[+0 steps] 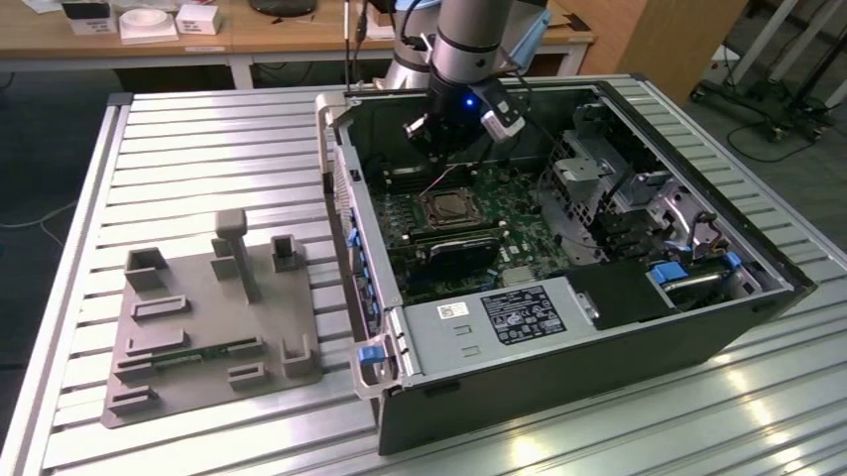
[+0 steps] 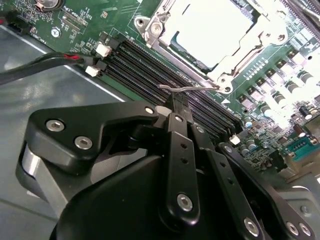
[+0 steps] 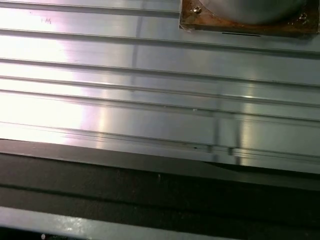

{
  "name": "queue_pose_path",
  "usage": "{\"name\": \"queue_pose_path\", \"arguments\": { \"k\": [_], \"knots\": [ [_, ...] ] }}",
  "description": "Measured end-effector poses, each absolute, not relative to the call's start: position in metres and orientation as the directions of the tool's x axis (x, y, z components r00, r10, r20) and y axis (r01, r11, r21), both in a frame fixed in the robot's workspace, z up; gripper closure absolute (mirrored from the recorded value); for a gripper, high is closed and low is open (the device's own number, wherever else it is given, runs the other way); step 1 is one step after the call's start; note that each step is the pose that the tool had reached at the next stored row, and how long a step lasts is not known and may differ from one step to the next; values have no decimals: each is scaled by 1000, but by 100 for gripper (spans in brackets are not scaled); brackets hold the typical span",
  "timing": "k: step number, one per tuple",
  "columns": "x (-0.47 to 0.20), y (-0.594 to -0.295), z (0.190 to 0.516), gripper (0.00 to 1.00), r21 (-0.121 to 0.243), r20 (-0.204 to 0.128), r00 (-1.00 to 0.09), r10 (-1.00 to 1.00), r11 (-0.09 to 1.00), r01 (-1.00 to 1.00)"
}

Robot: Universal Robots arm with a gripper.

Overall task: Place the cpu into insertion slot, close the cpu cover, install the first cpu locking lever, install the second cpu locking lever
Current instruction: 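Install the first cpu locking lever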

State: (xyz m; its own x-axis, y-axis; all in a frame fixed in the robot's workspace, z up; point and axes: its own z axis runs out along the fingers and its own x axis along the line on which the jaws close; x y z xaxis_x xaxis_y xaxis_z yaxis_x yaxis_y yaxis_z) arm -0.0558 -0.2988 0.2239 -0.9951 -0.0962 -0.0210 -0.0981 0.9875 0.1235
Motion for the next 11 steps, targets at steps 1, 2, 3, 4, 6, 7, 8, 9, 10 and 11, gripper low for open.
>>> {"name": "queue_pose_path", "arguments": {
  "k": [1,2,3,4,6,7,8,9,10,11],
  "knots": [
    [-56,-299,224,90,122,-21,-995,-96,988,-98],
    [-56,-300,224,90,120,-21,-995,-96,988,-98],
    [-56,-300,224,90,118,-20,-995,-96,988,-98],
    [-56,-300,224,90,114,-20,-995,-96,989,-98],
    [-56,-301,223,90,109,-19,-995,-96,989,-98],
    [-56,-301,223,90,106,-19,-995,-97,990,-98],
    [-56,-301,223,90,103,-19,-995,-97,990,-98],
    [-56,-302,223,90,101,-18,-995,-97,990,-98],
    [-56,-302,223,90,99,-18,-995,-97,990,-98],
    [-56,-302,223,90,96,-17,-995,-97,991,-98]
  ]
}}
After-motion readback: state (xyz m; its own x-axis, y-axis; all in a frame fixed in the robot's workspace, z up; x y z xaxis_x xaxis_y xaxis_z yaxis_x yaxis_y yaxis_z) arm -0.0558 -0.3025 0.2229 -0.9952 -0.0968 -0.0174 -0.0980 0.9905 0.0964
